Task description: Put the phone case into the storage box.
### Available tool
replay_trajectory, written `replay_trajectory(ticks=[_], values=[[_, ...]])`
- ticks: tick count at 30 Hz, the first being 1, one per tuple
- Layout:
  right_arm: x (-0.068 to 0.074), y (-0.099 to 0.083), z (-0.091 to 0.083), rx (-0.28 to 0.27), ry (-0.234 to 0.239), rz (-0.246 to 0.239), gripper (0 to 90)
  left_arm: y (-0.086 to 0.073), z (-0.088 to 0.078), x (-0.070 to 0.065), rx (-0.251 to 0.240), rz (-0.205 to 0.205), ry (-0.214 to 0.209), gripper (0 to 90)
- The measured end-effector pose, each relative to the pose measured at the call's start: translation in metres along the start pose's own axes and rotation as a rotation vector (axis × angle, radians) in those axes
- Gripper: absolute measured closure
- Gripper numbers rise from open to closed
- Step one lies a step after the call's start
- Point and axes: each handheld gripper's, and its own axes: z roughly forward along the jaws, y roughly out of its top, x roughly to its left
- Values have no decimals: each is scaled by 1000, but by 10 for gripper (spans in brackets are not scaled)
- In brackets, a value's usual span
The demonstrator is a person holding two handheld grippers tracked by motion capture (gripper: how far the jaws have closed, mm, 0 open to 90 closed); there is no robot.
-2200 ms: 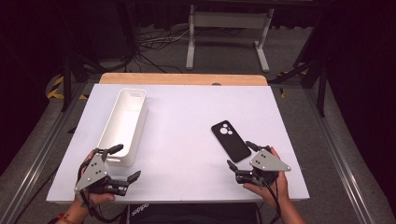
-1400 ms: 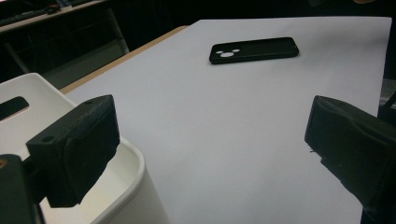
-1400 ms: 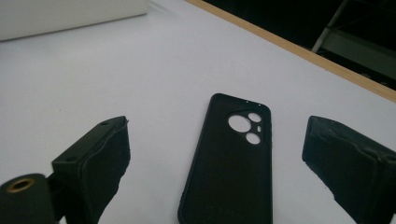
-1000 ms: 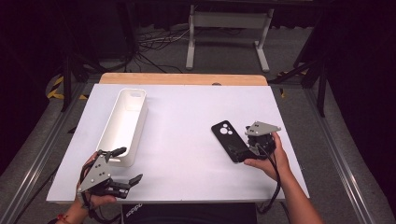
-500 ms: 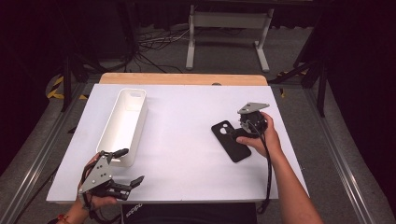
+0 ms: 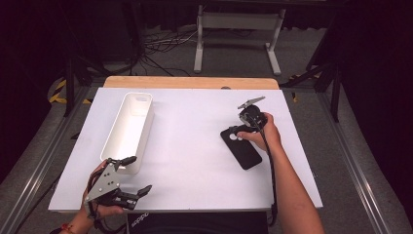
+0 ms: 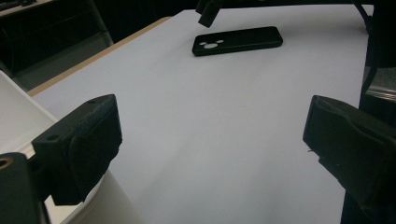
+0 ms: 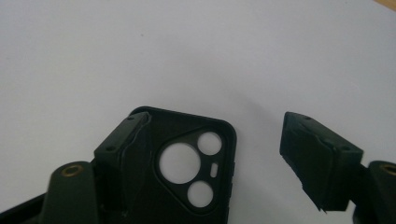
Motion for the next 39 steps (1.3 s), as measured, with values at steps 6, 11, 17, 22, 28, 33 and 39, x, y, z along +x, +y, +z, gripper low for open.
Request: replay_trajectory(ticks=[6,11,17,22,28,33,39], values=[[-7,1,18,63,-18,22,314,-1,2,-1,4,-9,-12,54],[-17,-3,26,62,-10,55,389,-1,3,-1,6,-6,-13,57],[-27,-8,35,59,32,107,453,-1,4,-2,17,2,-30,58],[-28,-9,38,45,75,113,501,-2,5,-3,21,-6,-34,58],[-30,-13,37,53,89,103,583,-2,6,-3,28,4,-41,59],[-22,-13,37,60,28,48,644,-2,7,-4,31,5,-43,59],[-17,-13,37,58,30,28,793,-2,7,-4,40,14,-44,60]])
